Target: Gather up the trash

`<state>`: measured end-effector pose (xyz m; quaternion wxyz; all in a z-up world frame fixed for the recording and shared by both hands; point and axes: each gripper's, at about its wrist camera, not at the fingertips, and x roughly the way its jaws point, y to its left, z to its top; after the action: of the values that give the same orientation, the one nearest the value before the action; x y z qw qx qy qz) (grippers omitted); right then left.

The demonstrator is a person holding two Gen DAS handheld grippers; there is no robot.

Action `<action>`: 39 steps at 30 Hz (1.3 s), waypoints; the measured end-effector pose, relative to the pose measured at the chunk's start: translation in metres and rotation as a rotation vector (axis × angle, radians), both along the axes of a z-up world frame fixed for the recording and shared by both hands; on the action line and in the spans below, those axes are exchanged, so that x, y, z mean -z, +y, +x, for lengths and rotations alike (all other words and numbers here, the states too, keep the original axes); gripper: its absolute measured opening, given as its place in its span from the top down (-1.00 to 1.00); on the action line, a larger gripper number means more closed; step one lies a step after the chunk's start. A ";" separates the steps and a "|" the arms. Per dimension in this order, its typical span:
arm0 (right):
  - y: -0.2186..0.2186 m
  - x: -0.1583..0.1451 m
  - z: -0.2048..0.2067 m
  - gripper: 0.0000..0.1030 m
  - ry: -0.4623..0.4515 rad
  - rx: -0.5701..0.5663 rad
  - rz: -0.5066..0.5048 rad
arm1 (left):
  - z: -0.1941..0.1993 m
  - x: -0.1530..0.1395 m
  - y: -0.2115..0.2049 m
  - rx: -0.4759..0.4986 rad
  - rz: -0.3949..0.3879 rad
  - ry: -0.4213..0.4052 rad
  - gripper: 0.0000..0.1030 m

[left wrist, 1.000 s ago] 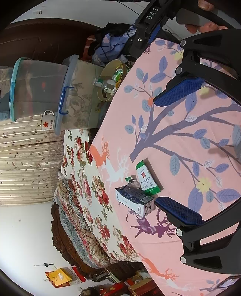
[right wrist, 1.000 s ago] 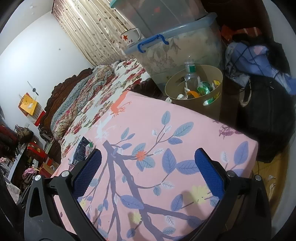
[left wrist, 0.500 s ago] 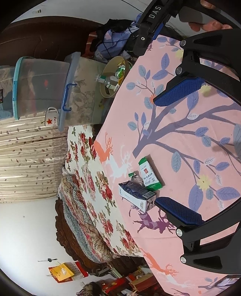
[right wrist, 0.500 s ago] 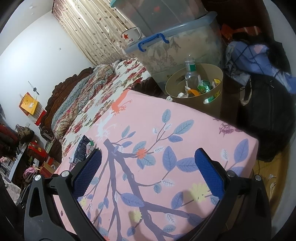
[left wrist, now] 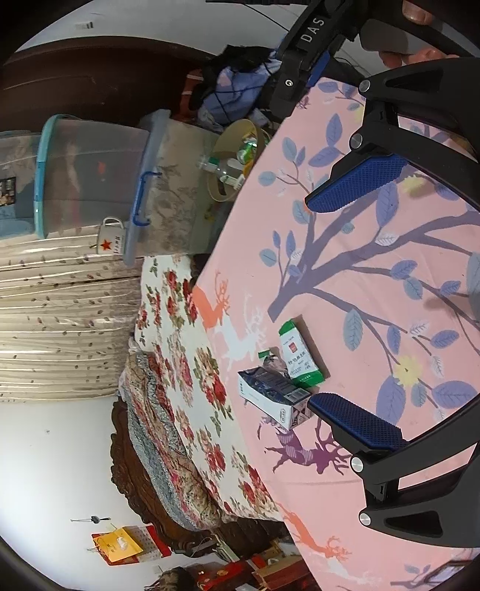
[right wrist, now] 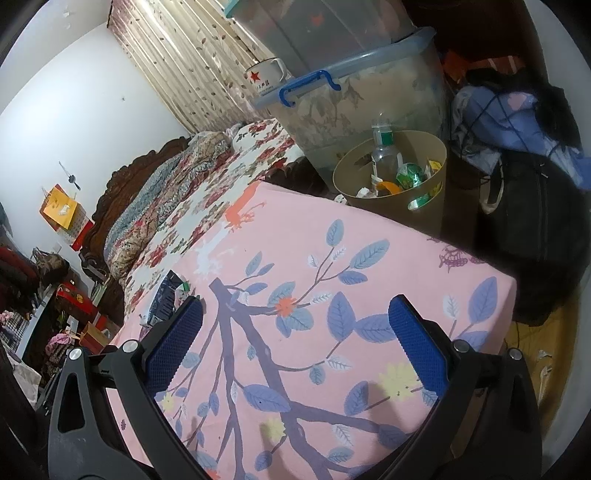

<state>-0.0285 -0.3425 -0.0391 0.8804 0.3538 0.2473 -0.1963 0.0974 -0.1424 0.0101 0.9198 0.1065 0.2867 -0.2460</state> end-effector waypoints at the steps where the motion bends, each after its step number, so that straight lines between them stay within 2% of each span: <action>1: 0.000 0.000 0.000 -0.93 -0.002 0.000 0.000 | 0.000 0.000 0.000 -0.003 -0.001 0.001 -0.83; 8: -0.001 0.000 0.003 -0.93 -0.004 -0.014 -0.004 | 0.007 0.008 0.003 -0.016 0.000 0.037 -0.83; 14: -0.001 0.004 0.007 -0.93 0.003 -0.026 -0.002 | 0.007 0.010 0.003 -0.023 0.017 0.025 -0.83; 29: 0.005 0.017 0.021 -0.93 0.022 -0.073 0.017 | 0.019 0.023 0.006 -0.022 0.041 0.068 -0.83; 35: 0.007 0.029 0.035 -0.93 0.043 -0.124 0.034 | 0.033 0.035 0.018 -0.055 0.078 0.095 -0.83; 39: 0.010 0.039 0.049 -0.93 0.057 -0.177 0.055 | 0.059 0.038 0.042 -0.130 0.078 0.126 -0.83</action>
<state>0.0204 -0.3326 -0.0778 0.8770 0.3488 0.3076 -0.1209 0.1567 -0.1002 -0.0283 0.9091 0.1079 0.3595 -0.1807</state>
